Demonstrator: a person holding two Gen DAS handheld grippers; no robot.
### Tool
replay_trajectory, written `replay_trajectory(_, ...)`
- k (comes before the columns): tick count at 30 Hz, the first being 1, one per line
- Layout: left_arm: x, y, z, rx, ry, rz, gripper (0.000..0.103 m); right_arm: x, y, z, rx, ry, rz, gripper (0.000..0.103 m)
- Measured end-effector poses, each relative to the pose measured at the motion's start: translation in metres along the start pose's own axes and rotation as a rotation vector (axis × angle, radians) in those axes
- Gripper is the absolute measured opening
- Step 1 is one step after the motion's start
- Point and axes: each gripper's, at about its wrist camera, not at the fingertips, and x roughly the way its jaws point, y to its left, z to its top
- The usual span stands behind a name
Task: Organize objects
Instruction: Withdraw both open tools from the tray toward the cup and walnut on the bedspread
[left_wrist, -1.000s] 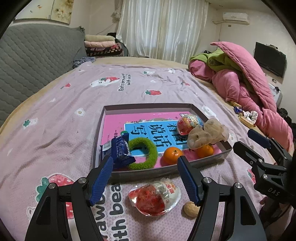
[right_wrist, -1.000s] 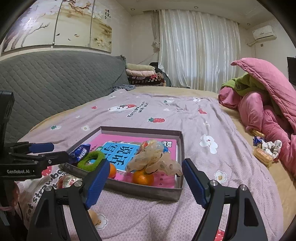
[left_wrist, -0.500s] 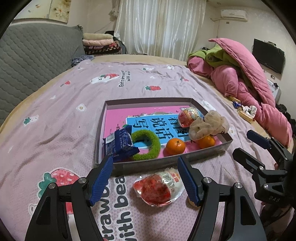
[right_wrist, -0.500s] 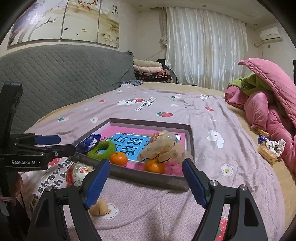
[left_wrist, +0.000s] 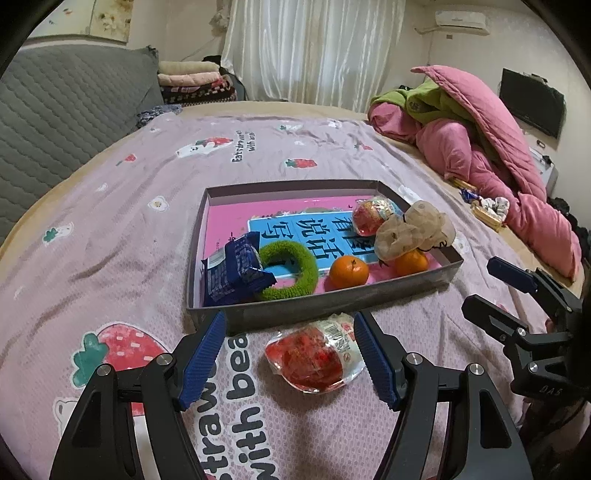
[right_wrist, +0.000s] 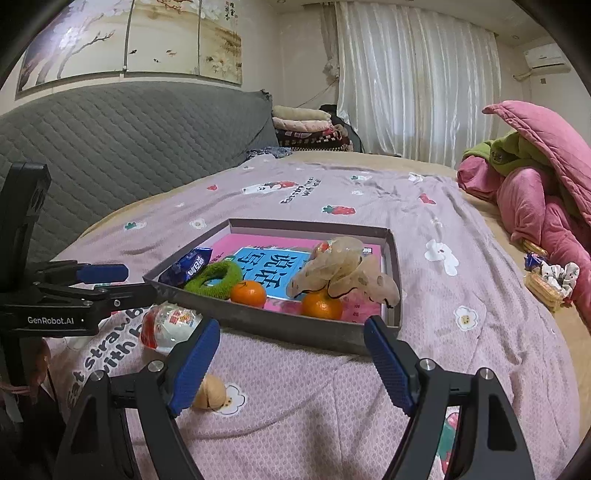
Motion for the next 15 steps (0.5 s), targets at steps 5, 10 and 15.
replay_trajectory(5,0.0001,0.0009,-0.0018,0.001,0.002,0.0,0.073,-0.0006,0.0,-0.003,-0.007,0.012,0.01,0.08)
replay_trajectory(10,0.0007,0.001,-0.0044,0.004,0.009,-0.001,0.073,0.0015,0.0017,-0.0064,-0.015,0.028,0.014,0.08)
replay_trajectory(15,0.0008,0.0016,-0.0077,0.007,0.015,-0.002,0.073,0.0027,0.0039,-0.0103,-0.026,0.042,0.022,0.08)
